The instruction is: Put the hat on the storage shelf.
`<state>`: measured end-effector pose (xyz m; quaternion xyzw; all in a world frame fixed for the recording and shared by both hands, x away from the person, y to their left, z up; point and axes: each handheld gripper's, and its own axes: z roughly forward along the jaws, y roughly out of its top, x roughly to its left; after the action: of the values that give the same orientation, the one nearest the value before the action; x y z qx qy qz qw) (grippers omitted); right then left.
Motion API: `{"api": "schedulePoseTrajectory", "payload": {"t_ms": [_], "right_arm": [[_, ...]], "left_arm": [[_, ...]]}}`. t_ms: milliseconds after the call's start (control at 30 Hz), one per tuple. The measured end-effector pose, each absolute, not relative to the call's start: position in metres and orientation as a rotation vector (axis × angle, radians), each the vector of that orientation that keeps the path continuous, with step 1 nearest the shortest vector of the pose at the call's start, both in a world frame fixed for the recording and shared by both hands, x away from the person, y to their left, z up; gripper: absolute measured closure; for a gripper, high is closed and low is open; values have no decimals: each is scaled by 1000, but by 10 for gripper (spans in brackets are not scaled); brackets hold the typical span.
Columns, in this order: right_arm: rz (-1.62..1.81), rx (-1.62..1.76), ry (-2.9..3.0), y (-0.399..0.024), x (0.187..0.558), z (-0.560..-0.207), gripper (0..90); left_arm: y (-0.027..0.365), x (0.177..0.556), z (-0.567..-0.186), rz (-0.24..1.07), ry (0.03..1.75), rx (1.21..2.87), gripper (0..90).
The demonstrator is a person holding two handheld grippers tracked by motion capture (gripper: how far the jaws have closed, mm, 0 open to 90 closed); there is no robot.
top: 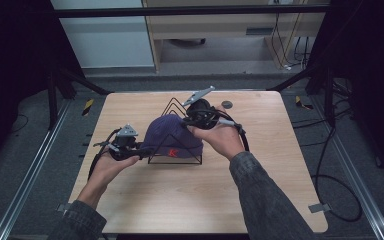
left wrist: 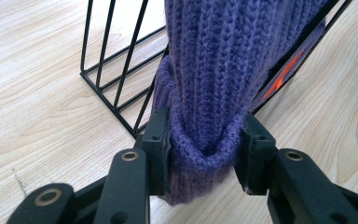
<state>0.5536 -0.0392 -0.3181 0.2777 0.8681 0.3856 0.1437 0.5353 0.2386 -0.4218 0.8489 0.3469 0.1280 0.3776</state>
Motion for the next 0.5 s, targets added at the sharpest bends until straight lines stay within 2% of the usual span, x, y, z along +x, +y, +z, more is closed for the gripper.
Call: {"api": "schedulePoseTrajectory", "payload": {"t_ms": [500], "right_arm": [[1110,804,2517,-40,551,-325,788]], "left_arm": [[241,533,-431,314,897,2161,590]]}}
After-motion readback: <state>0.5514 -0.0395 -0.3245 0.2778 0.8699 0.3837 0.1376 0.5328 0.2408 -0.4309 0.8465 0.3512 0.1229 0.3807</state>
